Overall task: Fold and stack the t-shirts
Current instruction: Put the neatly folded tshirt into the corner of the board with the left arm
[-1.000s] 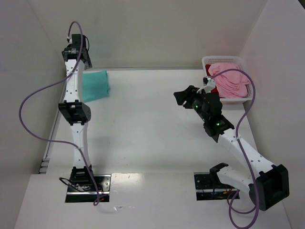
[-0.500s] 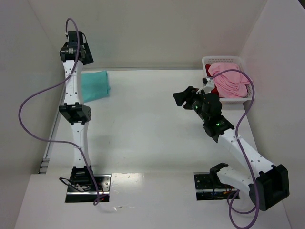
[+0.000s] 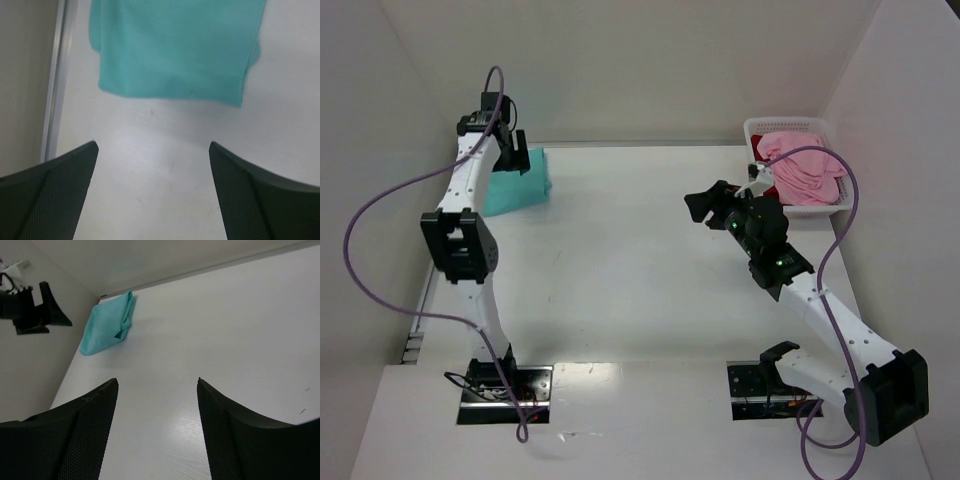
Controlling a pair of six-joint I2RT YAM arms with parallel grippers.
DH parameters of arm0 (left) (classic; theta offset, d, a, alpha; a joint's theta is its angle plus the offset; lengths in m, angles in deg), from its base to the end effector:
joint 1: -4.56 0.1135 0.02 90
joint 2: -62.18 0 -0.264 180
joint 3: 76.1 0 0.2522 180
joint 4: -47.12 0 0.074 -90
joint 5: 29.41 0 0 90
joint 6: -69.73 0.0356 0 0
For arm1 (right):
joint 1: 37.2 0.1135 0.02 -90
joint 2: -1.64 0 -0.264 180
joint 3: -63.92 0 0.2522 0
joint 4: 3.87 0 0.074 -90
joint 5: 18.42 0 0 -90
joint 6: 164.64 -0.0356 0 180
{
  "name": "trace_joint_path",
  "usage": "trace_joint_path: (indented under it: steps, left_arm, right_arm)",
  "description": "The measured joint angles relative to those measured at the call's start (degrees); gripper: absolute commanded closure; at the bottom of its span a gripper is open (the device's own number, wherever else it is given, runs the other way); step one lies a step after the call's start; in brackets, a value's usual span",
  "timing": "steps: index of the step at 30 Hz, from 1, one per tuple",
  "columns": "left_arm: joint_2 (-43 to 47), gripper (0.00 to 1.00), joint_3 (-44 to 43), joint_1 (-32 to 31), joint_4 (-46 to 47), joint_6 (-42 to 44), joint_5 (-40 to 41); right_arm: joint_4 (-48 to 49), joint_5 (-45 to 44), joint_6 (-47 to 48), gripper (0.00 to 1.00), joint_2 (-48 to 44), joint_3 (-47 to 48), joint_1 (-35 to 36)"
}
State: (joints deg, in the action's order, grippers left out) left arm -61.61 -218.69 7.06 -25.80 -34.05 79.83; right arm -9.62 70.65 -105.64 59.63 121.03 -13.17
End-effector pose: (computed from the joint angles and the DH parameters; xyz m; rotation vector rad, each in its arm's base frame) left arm 0.4677 0.0322 0.3270 -0.4835 2.4240 0.3378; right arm 0.2204 0.0976 0.3208 0.1181 1.7325 0.7019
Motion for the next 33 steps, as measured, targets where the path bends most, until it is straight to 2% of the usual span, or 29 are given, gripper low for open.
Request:
trace_joint_path:
  steps: [4,7,10,14,18,22,28,33]
  left_arm:
    - [24.0,0.00,34.6,2.0,17.4,-2.1,-1.7]
    - [36.8,0.00,48.6,4.3,28.5,-4.3,-2.2]
    - [38.7,0.00,50.8,5.0,37.8,-6.0,-2.0]
    - [33.0,0.00,52.8,4.6,48.7,-7.7,-2.0]
    - [27.5,0.00,59.2,4.5,55.5,-9.0,-2.1]
    - [26.0,0.00,66.3,4.5,62.6,-10.4,-3.1]
    - [21.8,0.00,66.3,4.5,71.8,-13.5,-3.7]
    - [16.7,0.00,64.9,4.5,73.9,-16.4,-4.0]
  right_arm:
    - [0.0,0.0,0.0,0.30,-0.7,0.0,0.2]
    - [-0.1,0.0,0.0,0.30,-1.6,-0.1,0.6]
    - [-0.2,-0.1,0.0,0.30,-2.7,-0.3,0.8]
    - [-0.2,-0.2,0.1,0.29,-3.0,-0.3,0.9]
    - [-0.2,-0.6,0.3,0.29,-3.0,-0.4,0.9]
    - [-0.2,-1.4,0.4,0.29,-3.0,-0.5,0.9]
    - [-0.2,-2.4,0.7,0.27,-3.0,-0.6,0.9]
    - [-0.3,-3.3,0.8,0.25,-3.0,-0.6,0.9]
